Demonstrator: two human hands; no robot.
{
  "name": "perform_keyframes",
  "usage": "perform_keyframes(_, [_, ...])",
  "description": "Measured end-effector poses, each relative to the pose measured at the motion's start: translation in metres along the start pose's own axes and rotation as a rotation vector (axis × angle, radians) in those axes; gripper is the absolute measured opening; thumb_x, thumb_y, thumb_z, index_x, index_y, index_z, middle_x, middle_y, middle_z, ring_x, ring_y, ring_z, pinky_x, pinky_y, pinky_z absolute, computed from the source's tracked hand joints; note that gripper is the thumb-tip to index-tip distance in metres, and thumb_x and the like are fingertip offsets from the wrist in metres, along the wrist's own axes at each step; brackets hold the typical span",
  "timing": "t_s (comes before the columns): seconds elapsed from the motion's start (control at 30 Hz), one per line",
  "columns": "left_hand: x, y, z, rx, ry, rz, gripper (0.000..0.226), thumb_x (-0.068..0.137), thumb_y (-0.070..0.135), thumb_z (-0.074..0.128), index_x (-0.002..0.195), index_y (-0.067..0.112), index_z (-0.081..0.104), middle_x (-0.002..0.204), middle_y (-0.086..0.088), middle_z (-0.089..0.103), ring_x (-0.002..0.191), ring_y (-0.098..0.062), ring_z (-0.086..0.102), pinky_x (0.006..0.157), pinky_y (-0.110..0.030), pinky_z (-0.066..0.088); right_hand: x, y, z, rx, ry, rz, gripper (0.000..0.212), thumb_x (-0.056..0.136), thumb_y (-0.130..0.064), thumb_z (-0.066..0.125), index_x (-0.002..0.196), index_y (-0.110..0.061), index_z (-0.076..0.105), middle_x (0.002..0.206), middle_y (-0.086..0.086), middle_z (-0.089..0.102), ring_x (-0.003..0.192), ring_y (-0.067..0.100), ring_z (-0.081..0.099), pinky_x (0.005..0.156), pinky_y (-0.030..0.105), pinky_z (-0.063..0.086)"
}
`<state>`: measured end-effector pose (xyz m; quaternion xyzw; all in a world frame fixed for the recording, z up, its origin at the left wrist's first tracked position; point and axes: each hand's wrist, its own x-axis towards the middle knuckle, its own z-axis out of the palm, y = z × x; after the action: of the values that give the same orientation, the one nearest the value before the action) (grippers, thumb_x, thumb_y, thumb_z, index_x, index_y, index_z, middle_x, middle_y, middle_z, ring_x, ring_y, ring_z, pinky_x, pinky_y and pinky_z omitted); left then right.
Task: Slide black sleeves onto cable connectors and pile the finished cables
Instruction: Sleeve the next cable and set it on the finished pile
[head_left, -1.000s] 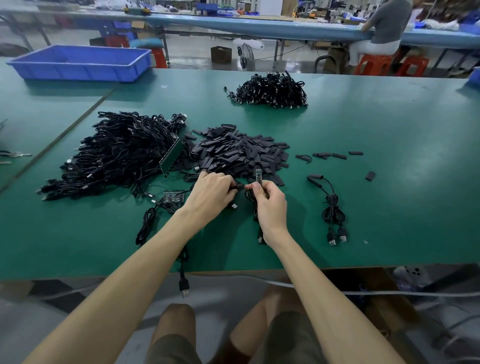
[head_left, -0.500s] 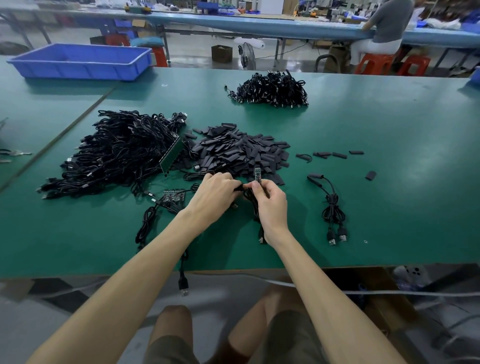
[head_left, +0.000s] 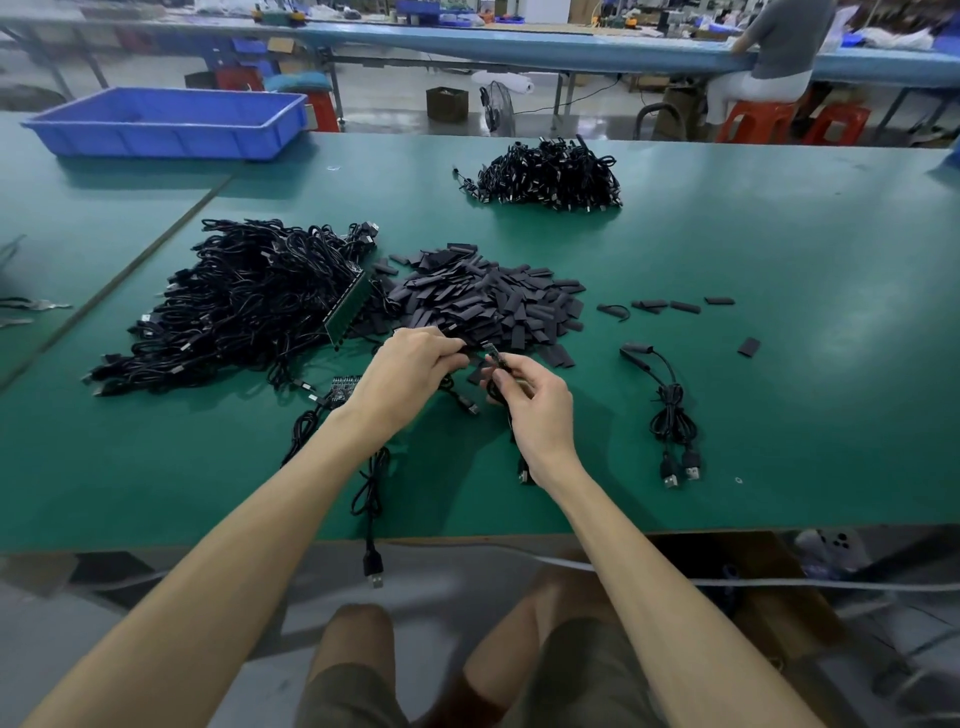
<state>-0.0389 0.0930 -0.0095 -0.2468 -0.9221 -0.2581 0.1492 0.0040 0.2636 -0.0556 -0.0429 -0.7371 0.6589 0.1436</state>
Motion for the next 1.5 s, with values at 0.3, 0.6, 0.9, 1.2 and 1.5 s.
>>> perform_keyframes(0.3, [-0.003, -0.001, -0.009, 0.089, -0.034, 0.04, 0.019, 0.1, 0.021, 0.064, 0.11, 0.011, 0.076, 0.101, 0.0, 0.069, 0.091, -0.024, 0.066, 0.077, -0.036, 0.052, -0.001, -0.002, 0.0, 0.008, -0.049, -0.038, 0.034, 0.103, -0.003, 0.059, 0.124, -0.025, 0.075, 0.11, -0.003, 0.077, 0.101, 0.009, 0.073, 0.089, 0.029, 0.061])
perform_keyframes(0.6, [-0.006, -0.004, -0.012, -0.031, -0.076, 0.011, 0.025, 0.096, 0.004, 0.066, 0.12, 0.006, 0.073, 0.101, -0.007, 0.07, 0.091, -0.024, 0.068, 0.088, -0.038, 0.054, -0.005, -0.006, 0.002, -0.069, -0.109, -0.076, 0.035, 0.103, -0.001, 0.057, 0.124, -0.022, 0.076, 0.11, -0.001, 0.077, 0.103, 0.005, 0.07, 0.094, 0.026, 0.057])
perform_keyframes(0.9, [-0.009, 0.0, -0.015, -0.076, -0.071, -0.03, 0.032, 0.096, -0.011, 0.052, 0.119, 0.0, 0.072, 0.1, -0.013, 0.072, 0.086, -0.016, 0.071, 0.09, -0.034, 0.059, -0.004, -0.005, 0.003, -0.086, -0.117, -0.065, 0.035, 0.103, -0.001, 0.057, 0.123, -0.023, 0.076, 0.11, 0.0, 0.077, 0.106, 0.013, 0.07, 0.098, 0.04, 0.058])
perform_keyframes(1.2, [-0.009, 0.003, -0.019, -0.019, -0.129, -0.048, 0.045, 0.092, -0.018, 0.044, 0.122, 0.003, 0.071, 0.102, -0.009, 0.07, 0.087, -0.014, 0.069, 0.09, -0.037, 0.059, -0.003, -0.005, 0.004, -0.163, -0.131, -0.081, 0.032, 0.103, -0.003, 0.058, 0.124, -0.02, 0.076, 0.108, -0.002, 0.076, 0.103, 0.016, 0.069, 0.095, 0.04, 0.057])
perform_keyframes(1.5, [-0.002, -0.001, -0.027, 0.138, -0.276, -0.013, 0.03, 0.097, -0.006, 0.053, 0.111, 0.009, 0.075, 0.098, -0.008, 0.068, 0.089, -0.027, 0.061, 0.082, -0.047, 0.051, -0.002, 0.0, 0.008, -0.357, -0.139, -0.223, 0.033, 0.103, -0.002, 0.058, 0.129, -0.015, 0.073, 0.109, -0.003, 0.073, 0.096, 0.011, 0.064, 0.087, 0.021, 0.051])
